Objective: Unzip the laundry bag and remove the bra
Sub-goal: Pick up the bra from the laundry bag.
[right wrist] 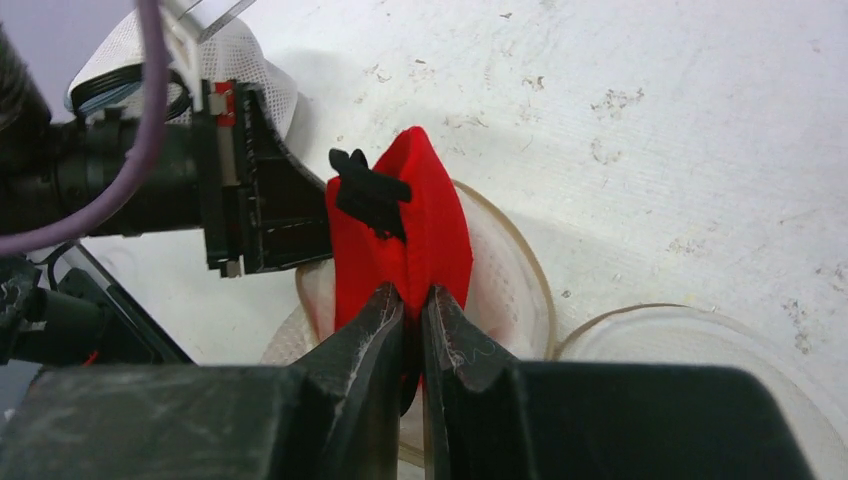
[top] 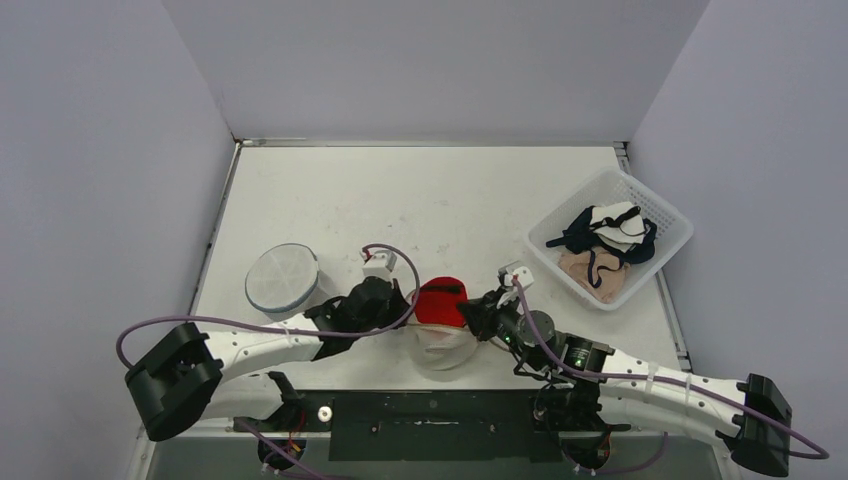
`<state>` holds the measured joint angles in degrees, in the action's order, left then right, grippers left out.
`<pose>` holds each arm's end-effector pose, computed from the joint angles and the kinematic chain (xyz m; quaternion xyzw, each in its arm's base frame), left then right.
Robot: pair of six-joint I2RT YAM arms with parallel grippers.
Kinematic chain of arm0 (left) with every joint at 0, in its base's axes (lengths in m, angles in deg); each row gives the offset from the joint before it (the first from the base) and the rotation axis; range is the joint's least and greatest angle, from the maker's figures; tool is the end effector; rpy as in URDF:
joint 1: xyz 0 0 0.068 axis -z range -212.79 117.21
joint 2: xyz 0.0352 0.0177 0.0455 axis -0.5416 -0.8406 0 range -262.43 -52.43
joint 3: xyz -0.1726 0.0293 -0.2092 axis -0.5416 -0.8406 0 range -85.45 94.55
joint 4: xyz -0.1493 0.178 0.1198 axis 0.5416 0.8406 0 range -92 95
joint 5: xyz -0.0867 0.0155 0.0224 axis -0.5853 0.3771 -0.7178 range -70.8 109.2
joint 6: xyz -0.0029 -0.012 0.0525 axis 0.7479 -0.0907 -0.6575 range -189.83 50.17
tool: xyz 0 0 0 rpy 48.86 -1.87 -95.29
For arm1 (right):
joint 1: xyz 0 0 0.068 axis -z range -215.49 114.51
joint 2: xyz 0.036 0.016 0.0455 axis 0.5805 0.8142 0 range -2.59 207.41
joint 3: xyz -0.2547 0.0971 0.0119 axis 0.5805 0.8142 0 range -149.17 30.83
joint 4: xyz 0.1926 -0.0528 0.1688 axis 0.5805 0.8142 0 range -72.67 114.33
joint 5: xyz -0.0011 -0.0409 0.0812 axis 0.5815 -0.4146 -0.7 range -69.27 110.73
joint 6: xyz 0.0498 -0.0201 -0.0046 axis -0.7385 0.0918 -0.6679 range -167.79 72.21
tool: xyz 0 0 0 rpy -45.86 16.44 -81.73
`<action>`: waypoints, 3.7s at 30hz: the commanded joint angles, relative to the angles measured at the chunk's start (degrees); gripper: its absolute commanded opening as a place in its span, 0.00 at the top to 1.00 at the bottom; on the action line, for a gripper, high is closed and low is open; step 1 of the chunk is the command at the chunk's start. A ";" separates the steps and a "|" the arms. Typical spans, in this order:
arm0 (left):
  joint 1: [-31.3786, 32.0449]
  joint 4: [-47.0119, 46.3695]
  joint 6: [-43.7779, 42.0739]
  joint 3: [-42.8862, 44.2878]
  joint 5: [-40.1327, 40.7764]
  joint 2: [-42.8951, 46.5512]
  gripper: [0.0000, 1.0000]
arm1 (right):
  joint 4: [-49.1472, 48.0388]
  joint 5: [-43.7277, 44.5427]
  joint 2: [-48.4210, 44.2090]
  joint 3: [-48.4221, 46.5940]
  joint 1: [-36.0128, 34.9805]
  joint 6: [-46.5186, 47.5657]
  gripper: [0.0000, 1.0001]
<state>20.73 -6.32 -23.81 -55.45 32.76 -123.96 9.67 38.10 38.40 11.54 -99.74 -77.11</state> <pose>0.1529 -0.1928 0.1807 0.0058 0.8910 -0.2687 0.3659 0.0857 0.1532 0.2256 -0.1452 0.7711 0.3619 0.5033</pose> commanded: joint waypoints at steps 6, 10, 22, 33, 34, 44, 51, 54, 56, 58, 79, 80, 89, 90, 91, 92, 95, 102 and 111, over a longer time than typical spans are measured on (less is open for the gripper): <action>3.28 -15.64 0.55 -9.35 0.33 6.06 1.00 | -5.63 1.37 0.98 5.18 0.97 -12.39 0.95; 4.95 -16.66 0.62 -9.52 1.22 4.66 1.00 | -8.92 -0.66 2.10 7.91 1.06 -15.63 0.93; 6.30 -16.77 0.63 -10.09 2.94 3.94 1.00 | -9.50 -2.12 5.77 7.62 1.50 -16.20 0.22; 6.79 -16.75 0.77 -10.65 3.55 3.94 1.00 | -16.51 -9.32 13.22 6.41 4.48 -14.03 0.41; 6.86 -16.76 0.76 -10.66 3.62 3.82 1.00 | -17.27 -9.85 13.73 6.23 4.48 -13.87 0.46; 6.91 -15.23 1.11 -10.31 4.10 4.44 1.00 | -17.38 -11.21 10.58 5.55 4.13 -12.33 0.86; 6.67 -10.71 1.70 -10.56 6.60 7.18 1.00 | -5.79 -10.05 0.88 1.36 4.20 -7.35 0.87; 6.49 -9.67 1.79 -10.81 7.13 8.14 1.00 | -2.12 -9.61 -2.89 0.08 4.25 -5.63 0.86; 6.41 -9.33 1.96 -11.00 7.25 8.76 1.00 | -0.83 -9.91 -4.33 -0.71 4.31 -4.73 0.86; 6.36 -8.92 1.97 -11.10 7.43 9.26 1.00 | -0.27 -10.46 -5.21 -1.41 4.31 -4.08 0.86; 6.89 -11.15 1.70 -7.94 3.63 8.48 1.00 | -9.21 -16.93 6.97 0.37 4.31 -4.88 0.55; 6.89 -11.15 1.70 -7.94 3.66 8.38 1.00 | -9.36 -16.93 7.32 0.43 4.31 -4.87 0.55; 6.91 -11.39 1.80 -7.85 3.82 7.90 1.00 | -8.69 -16.77 9.22 0.24 4.13 -4.56 0.78; 6.89 -11.18 1.87 -7.85 3.90 7.94 1.00 | -8.39 -16.86 8.64 -0.01 4.13 -4.41 0.82; 6.88 -10.85 2.04 -7.85 4.03 7.98 1.00 | -8.03 -16.92 8.02 -0.34 4.13 -4.13 0.86; 6.88 -10.29 2.18 -7.92 4.27 8.12 1.00 | -7.11 -16.92 7.25 -1.07 4.13 -3.63 0.89; 6.81 -9.07 2.57 -8.22 5.16 8.93 1.00 | -3.56 -21.66 5.10 -4.73 4.18 -1.41 0.95; 6.42 -7.98 2.44 -8.79 6.51 11.15 1.00 | 3.75 -30.09 4.04 -10.88 4.04 4.95 0.95; 6.09 -6.49 2.06 -8.89 7.09 13.01 1.00 | 5.61 -23.07 5.10 -8.39 4.11 4.84 0.93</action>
<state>27.11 -12.90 -21.82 -66.01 38.48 -112.63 15.35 10.64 42.34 2.93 -95.52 -72.45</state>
